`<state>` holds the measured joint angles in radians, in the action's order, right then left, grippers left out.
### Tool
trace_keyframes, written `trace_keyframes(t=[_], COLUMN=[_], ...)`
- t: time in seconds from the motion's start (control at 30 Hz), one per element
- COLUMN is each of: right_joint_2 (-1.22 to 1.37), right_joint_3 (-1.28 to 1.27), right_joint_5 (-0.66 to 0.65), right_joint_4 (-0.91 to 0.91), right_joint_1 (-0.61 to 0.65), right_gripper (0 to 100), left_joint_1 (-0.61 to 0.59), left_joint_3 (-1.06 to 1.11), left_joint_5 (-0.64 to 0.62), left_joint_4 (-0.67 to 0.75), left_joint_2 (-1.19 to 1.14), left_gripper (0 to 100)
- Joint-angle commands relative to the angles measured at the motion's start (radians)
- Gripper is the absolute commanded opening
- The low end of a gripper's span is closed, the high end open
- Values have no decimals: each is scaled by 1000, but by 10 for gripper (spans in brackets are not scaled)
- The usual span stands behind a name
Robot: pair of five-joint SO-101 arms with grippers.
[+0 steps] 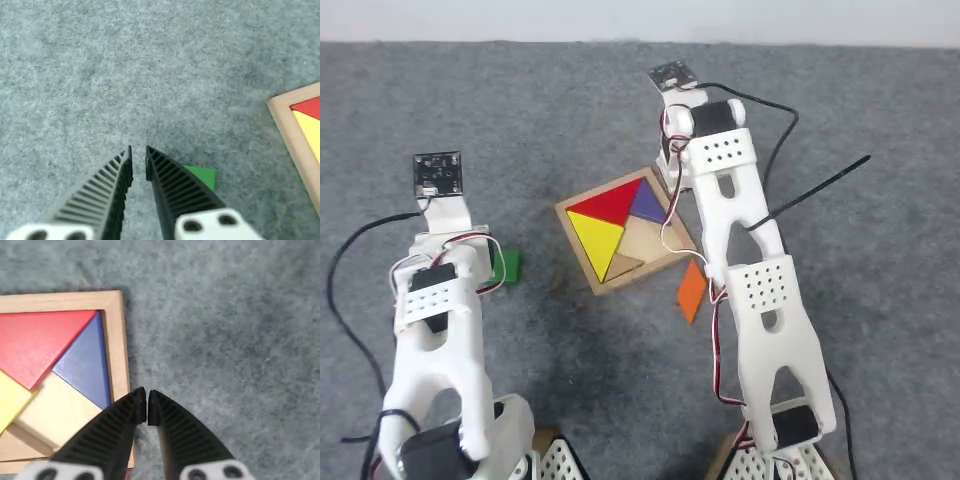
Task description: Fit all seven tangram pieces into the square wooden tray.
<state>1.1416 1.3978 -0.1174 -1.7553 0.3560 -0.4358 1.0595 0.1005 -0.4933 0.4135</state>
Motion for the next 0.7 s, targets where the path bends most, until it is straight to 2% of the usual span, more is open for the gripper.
trace_keyframes(t=[0.0,0.13,0.27,0.47,0.67], right_joint_2=[-73,-31,53,90,93], right_joint_3=[48,46,51,66,58], right_joint_5=[-6,-152,-302,-404,-483], right_joint_4=[-33,-27,-25,-25,-25], right_joint_1=[36,122,189,196,194], right_gripper=[79,253,344,327,255], left_joint_1=[11,11,11,11,11], left_joint_3=[-10,-10,-10,-10,-10], left_joint_5=[15,15,15,15,15], left_joint_4=[25,25,25,23,23], left_joint_2=[14,14,14,14,14], left_gripper=[48,48,48,48,48])
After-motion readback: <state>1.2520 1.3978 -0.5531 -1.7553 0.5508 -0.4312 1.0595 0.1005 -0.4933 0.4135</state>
